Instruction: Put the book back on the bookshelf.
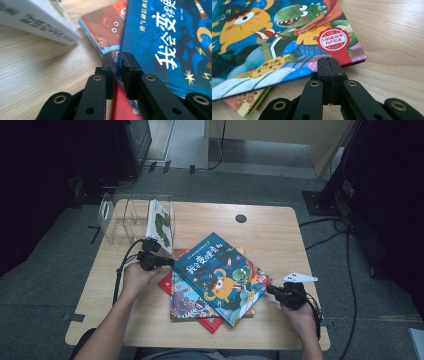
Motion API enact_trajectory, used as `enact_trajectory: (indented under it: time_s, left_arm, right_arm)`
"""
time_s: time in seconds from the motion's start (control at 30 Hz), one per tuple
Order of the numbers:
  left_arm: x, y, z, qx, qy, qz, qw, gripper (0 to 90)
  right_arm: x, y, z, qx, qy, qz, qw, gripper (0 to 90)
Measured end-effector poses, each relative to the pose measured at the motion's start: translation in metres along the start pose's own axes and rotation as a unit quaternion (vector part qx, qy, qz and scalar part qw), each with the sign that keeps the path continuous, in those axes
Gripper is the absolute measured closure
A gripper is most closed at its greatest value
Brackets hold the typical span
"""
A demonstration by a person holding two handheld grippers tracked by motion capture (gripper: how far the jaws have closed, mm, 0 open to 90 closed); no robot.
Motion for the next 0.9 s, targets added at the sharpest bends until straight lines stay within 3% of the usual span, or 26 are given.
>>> enact_trajectory:
  time_s: [0.2, 0.37, 0.9]
  left_arm:
    - [-0.0014, 0.0008, 0.0007, 0.0, -0.012, 0.01, 0.9999, 81.7]
    - [0.0043, 0.0047, 0.002, -0.009, 0.001, 0.015, 0.9998, 82.2]
    - [0.0024, 0.0018, -0.0015, -0.005, -0.007, 0.026, 0.9996, 81.9]
  right_arm:
    - [-0.0013, -0.0001, 0.0002, -0.001, -0.004, 0.001, 1.0, 89.5]
    - [-0.0023, -0.0003, 0.0005, -0.002, -0.005, 0.001, 1.0, 89.5]
    - [-0.0074, -0.0057, 0.0045, -0.005, -0.013, -0.002, 0.9999, 89.3]
Point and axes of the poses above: each handheld gripper's, and its own axes: y roughly backward along the jaws, z roughly out of its top, x roughly to its left, the point moved 2 cm from there along -y, roughly forward along the jaws, and after that the axes turned 14 degrees about -x, right-handed, at the moved point
